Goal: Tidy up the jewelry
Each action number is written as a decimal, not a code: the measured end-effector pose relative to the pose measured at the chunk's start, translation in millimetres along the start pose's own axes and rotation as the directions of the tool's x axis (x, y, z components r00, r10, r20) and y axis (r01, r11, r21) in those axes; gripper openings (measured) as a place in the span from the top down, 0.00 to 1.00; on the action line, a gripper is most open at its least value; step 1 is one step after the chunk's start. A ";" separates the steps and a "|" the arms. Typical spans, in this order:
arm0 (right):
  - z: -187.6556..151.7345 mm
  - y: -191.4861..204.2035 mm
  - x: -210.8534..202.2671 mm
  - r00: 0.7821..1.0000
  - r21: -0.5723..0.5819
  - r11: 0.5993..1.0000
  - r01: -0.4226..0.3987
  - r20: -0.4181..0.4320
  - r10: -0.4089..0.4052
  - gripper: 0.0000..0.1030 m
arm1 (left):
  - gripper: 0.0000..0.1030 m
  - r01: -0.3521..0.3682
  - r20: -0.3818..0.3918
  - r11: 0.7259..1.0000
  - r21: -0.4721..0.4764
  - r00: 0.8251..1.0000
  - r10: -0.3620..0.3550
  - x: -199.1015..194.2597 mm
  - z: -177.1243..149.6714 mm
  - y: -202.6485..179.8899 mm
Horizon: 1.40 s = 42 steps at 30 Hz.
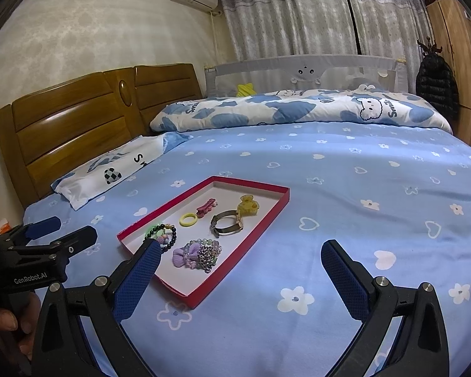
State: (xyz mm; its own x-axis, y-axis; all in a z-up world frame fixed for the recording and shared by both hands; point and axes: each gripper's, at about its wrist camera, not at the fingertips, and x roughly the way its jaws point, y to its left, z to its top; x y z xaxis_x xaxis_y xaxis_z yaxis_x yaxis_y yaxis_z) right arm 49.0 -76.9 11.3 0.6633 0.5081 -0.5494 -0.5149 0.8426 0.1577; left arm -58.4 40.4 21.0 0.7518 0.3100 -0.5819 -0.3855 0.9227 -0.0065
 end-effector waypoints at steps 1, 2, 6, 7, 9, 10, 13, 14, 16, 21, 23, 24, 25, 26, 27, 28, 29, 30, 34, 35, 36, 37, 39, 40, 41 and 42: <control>-0.2 -1.0 -0.3 1.000 0.000 1.000 -0.002 0.000 0.002 0.00 | 0.01 -0.001 0.001 1.000 0.000 1.000 0.001 -0.2 -0.1 0.1; -0.2 -0.9 -0.3 1.000 -0.001 1.000 -0.003 0.000 0.003 0.00 | 0.01 -0.001 0.001 1.000 -0.001 1.000 0.001 -0.2 -0.1 0.4; -0.1 -0.2 0.0 1.000 -0.001 1.000 -0.003 0.001 0.003 0.00 | 0.01 0.002 0.000 1.000 -0.002 1.000 -0.002 -1.9 -0.8 1.3; -0.6 -0.5 -0.4 1.000 0.000 1.000 -0.002 0.001 0.002 0.00 | 0.01 0.002 0.000 1.000 -0.001 1.000 -0.002 -1.9 -0.8 1.4; -0.4 0.0 0.0 1.000 -0.001 1.000 -0.003 0.000 0.003 0.00 | 0.01 0.002 0.000 1.000 -0.001 1.000 -0.002 -2.0 -0.8 1.3; -0.4 0.0 -0.1 1.000 0.000 1.000 -0.002 0.000 0.002 0.00 | 0.01 0.001 0.000 1.000 -0.001 1.000 -0.001 -1.9 -0.7 1.3; -0.5 0.3 -0.2 1.000 -0.001 1.000 -0.002 0.000 0.002 0.00 | 0.02 0.003 -0.001 1.000 -0.002 1.000 -0.003 -1.9 -0.9 1.5; -0.5 0.3 -0.3 1.000 -0.001 1.000 -0.002 0.001 0.002 0.00 | 0.02 0.002 -0.001 1.000 -0.002 1.000 -0.002 -2.3 -1.0 1.5; -0.5 0.4 -0.2 1.000 0.000 1.000 -0.002 0.001 0.002 0.00 | 0.02 0.002 0.000 1.000 -0.002 1.000 -0.002 -2.4 -1.2 1.2; -0.6 0.6 -0.4 1.000 0.000 1.000 -0.002 0.001 0.002 0.00 | 0.02 0.002 -0.001 1.000 -0.002 1.000 -0.002 -2.4 -1.3 1.2; -1.0 -0.1 -0.7 1.000 0.000 1.000 -0.002 0.002 0.002 0.00 | 0.02 0.002 -0.001 1.000 -0.001 1.000 -0.002 -2.2 -1.2 1.1; -0.9 0.5 -0.3 1.000 -0.001 1.000 -0.003 0.002 0.003 0.00 | 0.02 0.002 0.000 1.000 -0.001 1.000 -0.002 -2.3 -1.3 1.1; -0.9 0.6 -0.2 1.000 -0.002 1.000 -0.003 0.002 0.003 0.00 | 0.02 0.002 0.000 1.000 -0.002 1.000 -0.002 -2.4 -1.4 1.1; -0.9 0.8 -0.1 1.000 -0.002 1.000 -0.003 0.002 0.003 0.00 | 0.02 0.003 0.000 1.000 -0.002 1.000 -0.003 -2.3 -1.4 1.2; -0.7 1.3 0.1 1.000 -0.002 1.000 -0.004 0.002 0.004 0.00 | 0.02 0.002 -0.001 1.000 -0.002 1.000 -0.002 -2.3 -1.5 1.0; -1.0 0.9 -0.3 1.000 -0.001 1.000 -0.003 0.002 0.003 0.00 | 0.02 0.002 -0.001 1.000 -0.002 1.000 -0.002 -2.4 -1.5 1.0; -0.9 1.1 -0.2 1.000 -0.001 1.000 -0.003 0.002 0.003 0.00 | 0.02 0.002 -0.001 1.000 -0.002 1.000 -0.002 -2.4 -1.5 1.0; -1.1 1.0 -0.4 1.000 -0.001 1.000 -0.003 0.003 0.003 0.00 | 0.02 0.002 -0.001 1.000 -0.002 1.000 -0.002 -2.3 -1.5 1.2; -0.2 2.5 0.3 1.000 -0.001 1.000 -0.004 0.003 0.004 0.00 | 0.02 0.001 -0.001 1.000 -0.001 1.000 -0.001 -2.5 -1.5 0.7; -0.7 1.9 -0.2 1.000 -0.001 1.000 -0.003 0.003 0.003 0.00 | 0.02 0.002 -0.001 1.000 -0.001 1.000 -0.002 -2.6 -1.6 0.9; -0.3 2.4 0.1 1.000 -0.001 1.000 -0.003 0.004 0.003 0.00 | 0.02 0.003 -0.001 1.000 -0.001 1.000 -0.003 -2.4 -1.5 0.7; -0.5 2.2 0.0 1.000 -0.001 1.000 -0.003 0.004 0.003 0.00 | 0.02 0.004 0.000 1.000 0.000 1.000 -0.004 -2.3 -1.3 0.4; -0.8 1.8 -0.2 1.000 -0.001 1.000 -0.003 0.003 0.003 0.00 | 0.02 0.005 0.001 1.000 0.001 1.000 -0.005 -2.3 -1.3 -0.5; -0.3 2.6 0.3 1.000 0.000 1.000 -0.004 0.004 0.004 0.00 | 0.02 0.005 0.001 1.000 0.002 1.000 -0.005 -2.2 -1.2 -1.1; -0.6 2.3 0.2 1.000 0.000 1.000 -0.004 0.004 0.004 0.00 | 0.02 0.006 0.001 1.000 0.002 1.000 -0.006 -2.1 -1.0 -1.6; -0.5 2.6 0.3 1.000 -0.001 1.000 -0.004 0.004 0.004 0.00 | 0.02 0.005 0.001 1.000 0.002 1.000 -0.005 -2.3 -1.2 -1.5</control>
State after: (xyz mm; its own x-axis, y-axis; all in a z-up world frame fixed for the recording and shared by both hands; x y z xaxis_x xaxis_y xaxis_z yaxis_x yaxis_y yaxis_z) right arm 47.6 -74.6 11.2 0.6636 0.5123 -0.5452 -0.5180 0.8404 0.1592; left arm -60.3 38.0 21.4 0.7543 0.3054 -0.5811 -0.3808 0.9246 -0.0083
